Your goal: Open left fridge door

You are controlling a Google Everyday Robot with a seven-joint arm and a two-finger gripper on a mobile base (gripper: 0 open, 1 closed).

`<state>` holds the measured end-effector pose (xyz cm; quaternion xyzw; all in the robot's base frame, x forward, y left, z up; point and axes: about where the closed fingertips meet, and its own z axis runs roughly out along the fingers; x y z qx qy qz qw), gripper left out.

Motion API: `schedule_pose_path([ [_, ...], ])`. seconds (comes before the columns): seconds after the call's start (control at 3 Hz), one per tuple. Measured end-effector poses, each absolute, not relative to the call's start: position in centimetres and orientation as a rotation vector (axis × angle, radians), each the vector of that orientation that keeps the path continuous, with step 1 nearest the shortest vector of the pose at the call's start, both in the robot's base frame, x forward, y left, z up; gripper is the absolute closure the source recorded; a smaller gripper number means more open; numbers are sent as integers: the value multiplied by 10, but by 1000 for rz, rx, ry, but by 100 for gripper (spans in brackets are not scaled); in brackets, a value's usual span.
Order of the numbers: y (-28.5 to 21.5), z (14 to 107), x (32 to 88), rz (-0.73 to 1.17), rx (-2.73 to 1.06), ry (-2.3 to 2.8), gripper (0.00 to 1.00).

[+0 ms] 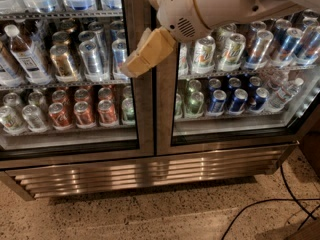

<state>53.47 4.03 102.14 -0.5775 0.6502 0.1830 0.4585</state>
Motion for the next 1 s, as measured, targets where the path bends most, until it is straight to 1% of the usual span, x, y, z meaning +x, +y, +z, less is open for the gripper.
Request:
schedule_pose_path([
  [0.33, 51, 1025, 541, 516, -1381, 1556, 0],
  [1.0, 81, 1030, 551, 549, -1417, 1509, 0],
])
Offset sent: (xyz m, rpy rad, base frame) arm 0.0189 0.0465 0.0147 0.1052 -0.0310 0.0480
